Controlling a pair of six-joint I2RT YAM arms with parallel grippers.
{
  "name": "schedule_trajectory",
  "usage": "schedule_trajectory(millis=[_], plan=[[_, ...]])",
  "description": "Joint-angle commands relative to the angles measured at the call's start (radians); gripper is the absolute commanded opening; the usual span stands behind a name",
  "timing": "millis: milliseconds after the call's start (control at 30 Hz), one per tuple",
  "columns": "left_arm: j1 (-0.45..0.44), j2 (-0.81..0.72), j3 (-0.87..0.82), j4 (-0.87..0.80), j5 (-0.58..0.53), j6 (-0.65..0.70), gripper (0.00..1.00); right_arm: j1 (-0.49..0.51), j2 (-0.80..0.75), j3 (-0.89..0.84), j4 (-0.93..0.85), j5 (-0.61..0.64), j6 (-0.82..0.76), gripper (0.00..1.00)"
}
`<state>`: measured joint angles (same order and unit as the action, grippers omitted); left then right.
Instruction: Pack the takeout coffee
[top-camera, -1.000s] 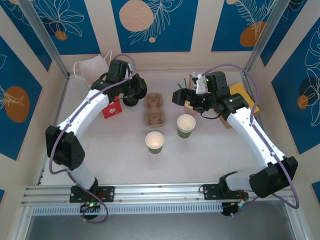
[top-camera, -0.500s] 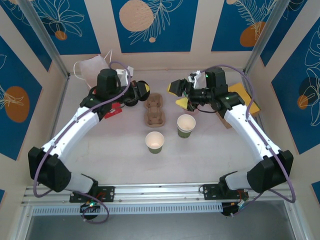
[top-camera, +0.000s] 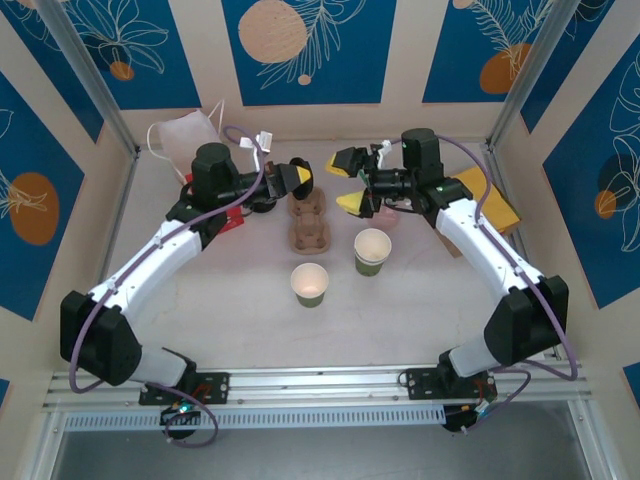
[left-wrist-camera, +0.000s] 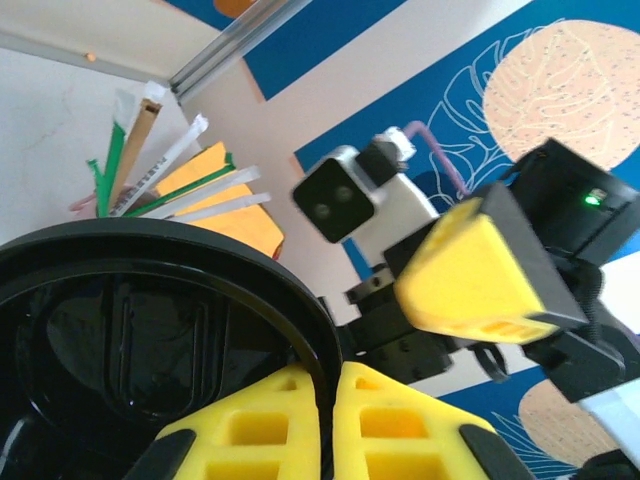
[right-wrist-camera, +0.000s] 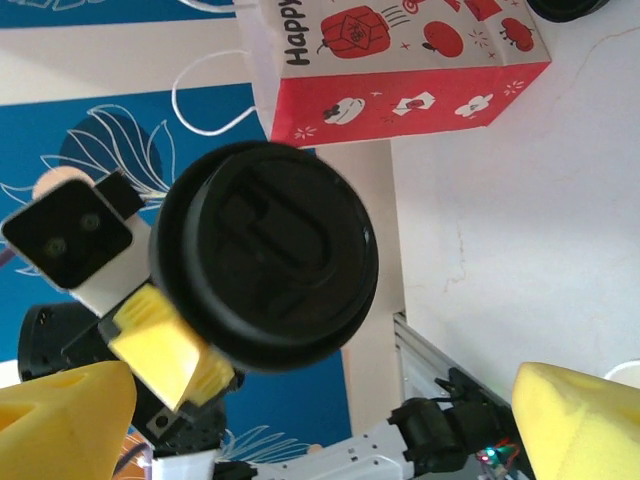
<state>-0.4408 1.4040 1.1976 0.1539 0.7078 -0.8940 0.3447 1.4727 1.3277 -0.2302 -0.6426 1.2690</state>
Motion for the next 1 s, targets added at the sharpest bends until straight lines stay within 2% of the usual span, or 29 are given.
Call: schedule_trajectory(millis=[0,300,967], plan=[[-0.006,0.017,-0.004,0.125,0.053,-0.059,0.07,-0.006,0.026,0.025,0.124,-0.056,0.132,0.96],[-0.009,0.063,0.011,0.196,0.086,-0.105,0.06,-0.003,0.093,0.011,0.319,-0.094,0.332,0.92],[-0.011,0.115,0.007,0.378,0.098,-0.232,0.05,0.004,0.126,-0.035,0.484,-0.124,0.462,0.90]])
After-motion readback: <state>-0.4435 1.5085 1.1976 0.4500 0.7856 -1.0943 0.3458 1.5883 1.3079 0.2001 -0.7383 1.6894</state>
